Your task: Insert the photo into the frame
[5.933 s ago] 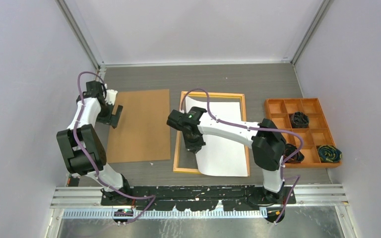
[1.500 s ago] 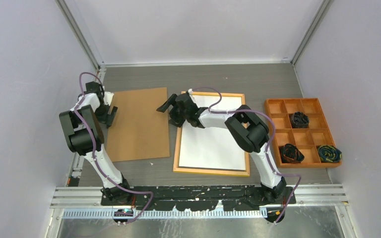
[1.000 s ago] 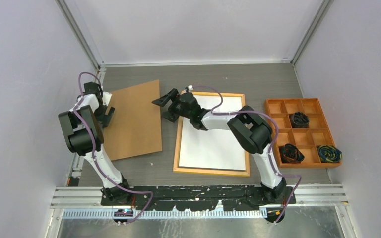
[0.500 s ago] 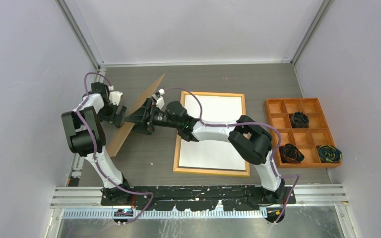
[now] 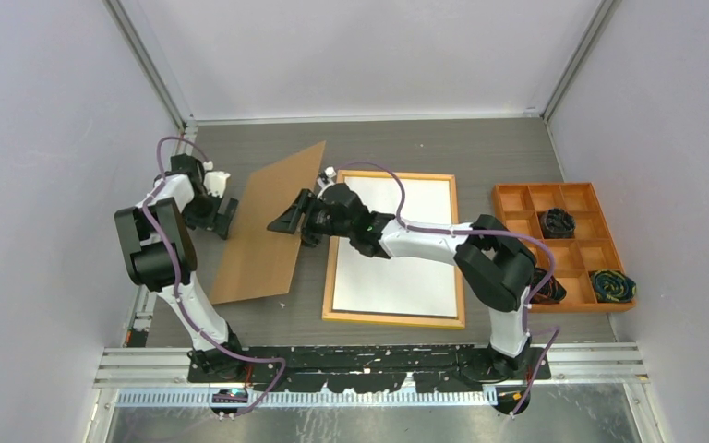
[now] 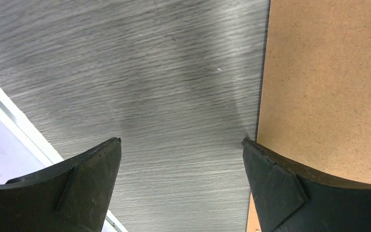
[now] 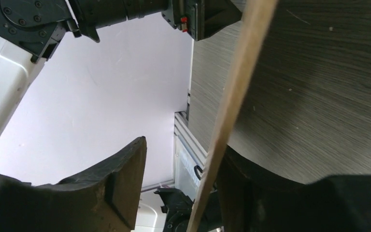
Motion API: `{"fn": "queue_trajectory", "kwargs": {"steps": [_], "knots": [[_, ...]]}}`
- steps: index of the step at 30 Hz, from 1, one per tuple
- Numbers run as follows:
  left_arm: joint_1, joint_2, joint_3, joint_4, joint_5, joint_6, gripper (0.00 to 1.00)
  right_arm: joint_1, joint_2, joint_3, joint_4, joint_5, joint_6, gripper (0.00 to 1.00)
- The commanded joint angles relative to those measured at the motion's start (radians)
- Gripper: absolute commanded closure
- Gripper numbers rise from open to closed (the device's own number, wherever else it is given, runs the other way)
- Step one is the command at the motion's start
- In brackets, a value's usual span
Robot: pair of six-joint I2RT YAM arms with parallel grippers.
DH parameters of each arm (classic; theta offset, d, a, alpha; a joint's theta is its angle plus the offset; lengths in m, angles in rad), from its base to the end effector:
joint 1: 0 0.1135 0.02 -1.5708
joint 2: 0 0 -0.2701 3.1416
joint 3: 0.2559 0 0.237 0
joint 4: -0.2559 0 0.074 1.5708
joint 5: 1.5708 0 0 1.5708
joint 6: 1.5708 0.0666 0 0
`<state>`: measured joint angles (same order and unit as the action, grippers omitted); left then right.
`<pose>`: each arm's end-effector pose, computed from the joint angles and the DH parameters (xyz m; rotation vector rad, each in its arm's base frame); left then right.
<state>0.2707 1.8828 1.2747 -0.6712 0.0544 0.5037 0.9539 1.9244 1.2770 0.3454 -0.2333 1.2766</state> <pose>0.3534 0.0943 0.1542 0.3426 2.8294 0.0862 0.2565 0.3883 0.2352 0.1713 2.2689 1.6149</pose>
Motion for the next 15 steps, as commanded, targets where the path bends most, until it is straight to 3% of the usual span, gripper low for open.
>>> {"fn": "queue_trajectory", "kwargs": {"steps": [1, 4, 10, 15], "knots": [[-0.011, -0.007, -0.016, -0.077, 0.038, -0.011, 0.0, 0.01, -0.091, 0.046, -0.107, 0.069, -0.105, 0.48], [-0.012, -0.028, -0.01, -0.087, 0.036, -0.009, 0.0, 0.014, -0.083, 0.09, -0.217, 0.083, -0.151, 0.59], [-0.021, -0.087, 0.027, -0.135, 0.087, 0.007, 0.0, 0.015, -0.1, 0.167, -0.431, 0.146, -0.219, 0.67], [-0.052, -0.222, 0.026, -0.161, 0.185, 0.042, 0.0, 0.006, -0.093, 0.274, -0.577, 0.183, -0.257, 0.82]]}}
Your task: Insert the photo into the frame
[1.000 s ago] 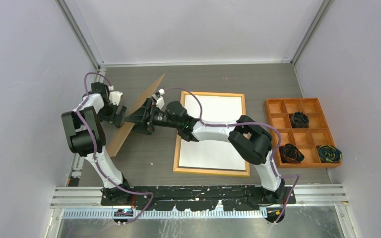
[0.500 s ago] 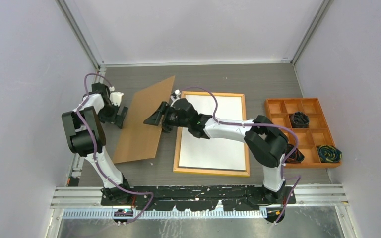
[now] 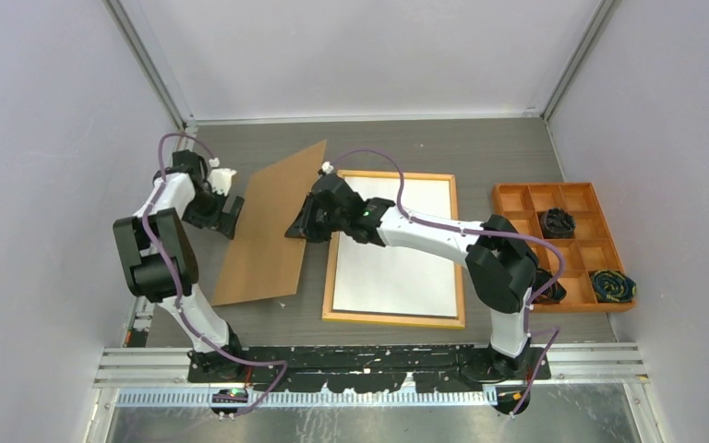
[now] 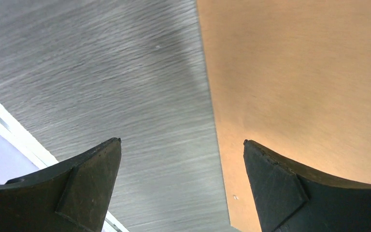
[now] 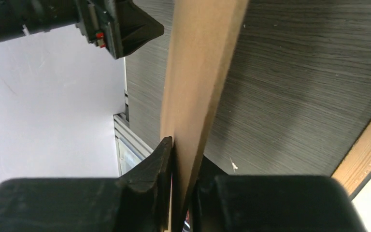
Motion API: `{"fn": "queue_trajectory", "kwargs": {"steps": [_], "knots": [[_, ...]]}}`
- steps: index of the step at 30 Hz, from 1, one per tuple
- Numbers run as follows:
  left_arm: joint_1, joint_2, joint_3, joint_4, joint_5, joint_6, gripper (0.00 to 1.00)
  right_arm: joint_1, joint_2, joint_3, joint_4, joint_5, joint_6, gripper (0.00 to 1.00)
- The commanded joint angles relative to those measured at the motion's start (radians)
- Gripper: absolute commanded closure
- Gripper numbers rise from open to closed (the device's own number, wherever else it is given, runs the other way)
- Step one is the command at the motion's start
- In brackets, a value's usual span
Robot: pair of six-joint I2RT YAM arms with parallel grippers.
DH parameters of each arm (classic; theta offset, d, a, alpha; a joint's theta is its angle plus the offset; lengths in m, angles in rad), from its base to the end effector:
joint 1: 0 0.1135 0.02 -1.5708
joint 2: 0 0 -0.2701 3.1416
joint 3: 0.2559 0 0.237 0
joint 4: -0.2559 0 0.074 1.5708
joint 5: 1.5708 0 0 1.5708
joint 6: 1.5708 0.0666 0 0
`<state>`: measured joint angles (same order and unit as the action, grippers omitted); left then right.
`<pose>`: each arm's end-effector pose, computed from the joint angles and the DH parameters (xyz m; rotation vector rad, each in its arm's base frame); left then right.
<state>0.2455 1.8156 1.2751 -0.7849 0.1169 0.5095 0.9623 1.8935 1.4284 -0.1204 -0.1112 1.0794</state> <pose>0.3385 0.0768 0.1731 0.3984 2.8430 -0.0257 0.2536 0.3770 0.2430 0.0704 2.4525 1.1937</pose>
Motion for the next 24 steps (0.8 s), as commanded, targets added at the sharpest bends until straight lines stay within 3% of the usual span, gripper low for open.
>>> {"fn": "queue_trajectory", "kwargs": {"steps": [1, 9, 14, 19, 24], "knots": [[-0.027, -0.218, 0.014, -0.043, 0.173, 0.048, 0.0, -0.007, -0.055, 0.15, -0.139, 0.064, -0.064, 0.86], [-0.029, -0.581, -0.075, -0.135, 0.514, 0.207, 0.0, -0.06, 0.058, 0.381, -0.24, 0.064, -0.072, 0.99], [-0.029, -0.757, -0.096, -0.221, 0.647, 0.278, 0.0, -0.117, 0.145, 0.516, -0.265, 0.031, -0.01, 0.99], [-0.033, -0.942, -0.153, -0.289, 0.7, 0.403, 0.0, -0.161, 0.176, 0.525, -0.225, -0.005, 0.135, 0.99], [-0.068, -1.027, -0.213, -0.284, 0.68, 0.463, 0.0, -0.171, 0.165, 0.53, -0.232, -0.024, 0.242, 0.99]]}}
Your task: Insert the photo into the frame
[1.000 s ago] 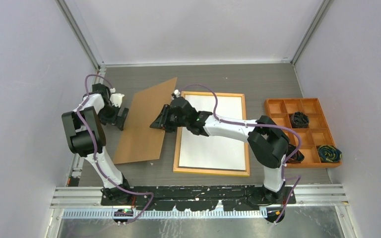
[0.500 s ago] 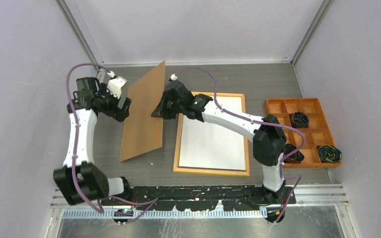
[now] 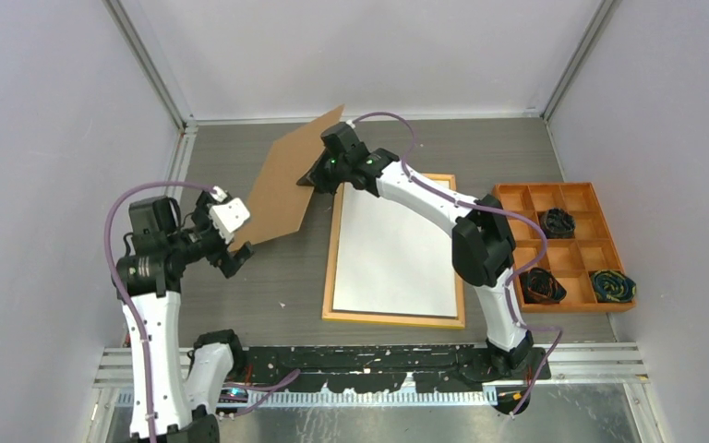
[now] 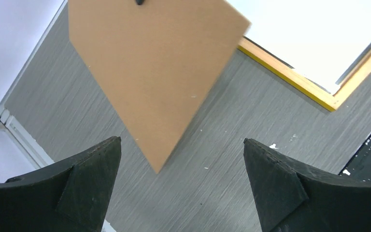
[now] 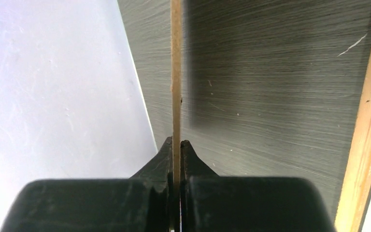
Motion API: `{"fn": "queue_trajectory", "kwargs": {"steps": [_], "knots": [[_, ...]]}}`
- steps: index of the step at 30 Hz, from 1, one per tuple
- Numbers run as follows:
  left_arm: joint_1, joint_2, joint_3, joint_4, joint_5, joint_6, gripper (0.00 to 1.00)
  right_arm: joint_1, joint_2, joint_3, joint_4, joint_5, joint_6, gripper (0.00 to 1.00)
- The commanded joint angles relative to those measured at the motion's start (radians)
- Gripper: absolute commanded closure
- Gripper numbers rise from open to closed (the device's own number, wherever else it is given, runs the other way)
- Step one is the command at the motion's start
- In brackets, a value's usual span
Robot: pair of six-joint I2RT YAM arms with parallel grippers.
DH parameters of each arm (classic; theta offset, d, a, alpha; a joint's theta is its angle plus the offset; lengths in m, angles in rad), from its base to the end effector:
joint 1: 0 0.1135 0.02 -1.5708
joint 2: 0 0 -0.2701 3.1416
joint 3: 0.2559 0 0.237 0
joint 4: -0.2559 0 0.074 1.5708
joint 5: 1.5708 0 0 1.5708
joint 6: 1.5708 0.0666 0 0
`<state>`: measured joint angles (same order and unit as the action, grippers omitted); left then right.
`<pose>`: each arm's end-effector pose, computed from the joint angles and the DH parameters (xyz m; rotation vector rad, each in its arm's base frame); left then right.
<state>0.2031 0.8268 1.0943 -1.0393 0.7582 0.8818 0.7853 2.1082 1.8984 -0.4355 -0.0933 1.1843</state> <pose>0.1366 -0.0186 0.3454 1.0237 1.8476 -0.2567 0.3542 0.3629 0.2721 0.4354 2.4451 1.0961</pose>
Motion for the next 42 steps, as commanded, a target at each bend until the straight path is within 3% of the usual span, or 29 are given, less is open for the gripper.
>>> {"fn": "queue_trajectory", "kwargs": {"steps": [1, 17, 23, 25, 27, 33, 38, 42], "knots": [[-0.037, -0.047, -0.035, -0.035, 0.029, 0.105, 0.0, 0.003, -0.056, 0.051, 0.087, -0.052, 0.178, 0.99], [-0.146, -0.138, -0.108, 0.136, -0.057, 0.139, 0.05, 0.042, -0.17, -0.089, 0.241, -0.1, 0.399, 0.99], [-0.154, -0.104, -0.088, 0.179, -0.092, 0.168, 0.17, 0.088, -0.142, -0.074, 0.286, -0.109, 0.447, 0.99], [-0.156, -0.107, -0.086, 0.187, -0.09, 0.18, 0.26, 0.092, -0.143, -0.084, 0.297, -0.108, 0.449, 0.99], [-0.155, -0.112, -0.089, 0.19, -0.092, 0.2, 0.42, 0.095, -0.153, -0.102, 0.311, -0.101, 0.446, 0.98], [-0.155, -0.177, -0.163, 0.313, -0.1, 0.232, 0.82, 0.1, -0.188, -0.152, 0.323, -0.082, 0.414, 0.81], [-0.156, -0.179, -0.169, 0.377, -0.103, 0.242, 0.96, 0.092, -0.249, -0.204, 0.313, -0.115, 0.357, 0.39], [-0.156, -0.122, -0.077, 0.356, -0.091, 0.201, 1.0, 0.038, -0.35, -0.252, 0.233, -0.188, 0.163, 0.04]]}}
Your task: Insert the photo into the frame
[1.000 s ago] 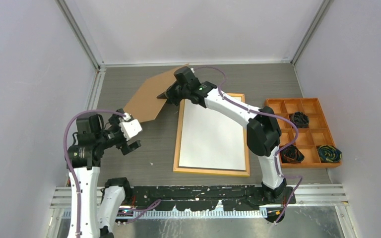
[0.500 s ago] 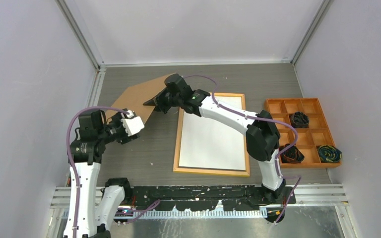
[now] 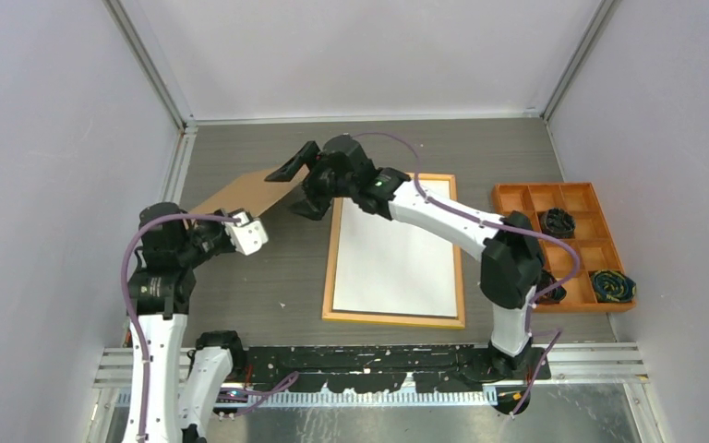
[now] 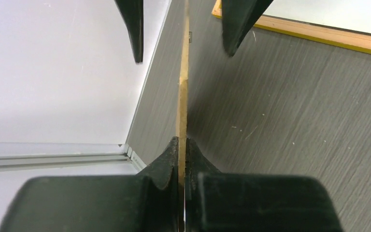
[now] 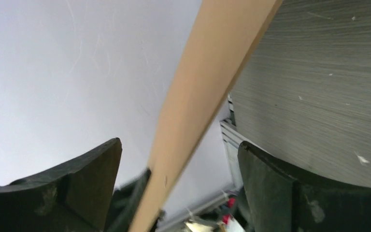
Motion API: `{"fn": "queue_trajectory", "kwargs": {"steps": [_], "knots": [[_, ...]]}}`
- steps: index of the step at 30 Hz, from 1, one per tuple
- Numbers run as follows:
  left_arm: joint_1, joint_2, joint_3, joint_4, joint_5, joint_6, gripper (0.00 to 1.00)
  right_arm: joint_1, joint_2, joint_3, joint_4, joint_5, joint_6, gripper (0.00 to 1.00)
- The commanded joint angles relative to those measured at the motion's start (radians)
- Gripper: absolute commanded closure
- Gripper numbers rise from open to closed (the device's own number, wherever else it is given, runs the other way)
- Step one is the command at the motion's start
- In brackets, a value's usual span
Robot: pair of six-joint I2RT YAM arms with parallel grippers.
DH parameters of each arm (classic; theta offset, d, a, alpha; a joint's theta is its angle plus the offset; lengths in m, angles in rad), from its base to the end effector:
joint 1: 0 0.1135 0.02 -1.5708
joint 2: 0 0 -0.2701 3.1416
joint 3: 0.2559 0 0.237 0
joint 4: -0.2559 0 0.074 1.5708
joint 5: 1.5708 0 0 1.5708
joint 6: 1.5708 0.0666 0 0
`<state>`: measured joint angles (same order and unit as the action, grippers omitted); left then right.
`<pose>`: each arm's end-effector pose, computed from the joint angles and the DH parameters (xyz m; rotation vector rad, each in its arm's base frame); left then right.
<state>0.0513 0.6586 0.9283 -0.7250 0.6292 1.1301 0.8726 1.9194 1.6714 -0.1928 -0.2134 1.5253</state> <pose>0.1281 -0.0327 0.3415 1.3057 1.4309 0.1465 0.2946 0.3730 0.3099 0.6327 2.3921 1.5541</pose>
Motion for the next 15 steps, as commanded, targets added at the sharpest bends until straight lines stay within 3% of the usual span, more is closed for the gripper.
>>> {"fn": "queue_trajectory", "kwargs": {"steps": [1, 4, 7, 11, 15], "knots": [[-0.004, 0.061, 0.117, 0.016, 0.048, -0.049, 1.0, -0.067, -0.193, -0.045, -0.026, -0.096, -0.238, 0.01], [-0.004, 0.121, 0.236, -0.082, 0.088, -0.059, 1.0, -0.111, -0.285, -0.028, -0.192, -0.16, -0.514, 0.0], [-0.004, 0.218, 0.42, -0.289, 0.146, -0.013, 1.0, -0.11, -0.384, 0.011, -0.382, -0.104, -0.842, 0.0], [-0.004, 0.347, 0.666, -0.605, 0.252, 0.092, 0.99, -0.11, -0.545, -0.02, -0.419, -0.083, -1.147, 0.0], [-0.005, 0.364, 0.723, -0.72, 0.322, 0.162, 0.95, -0.109, -0.683, -0.112, -0.339, -0.169, -1.356, 0.0]]}}
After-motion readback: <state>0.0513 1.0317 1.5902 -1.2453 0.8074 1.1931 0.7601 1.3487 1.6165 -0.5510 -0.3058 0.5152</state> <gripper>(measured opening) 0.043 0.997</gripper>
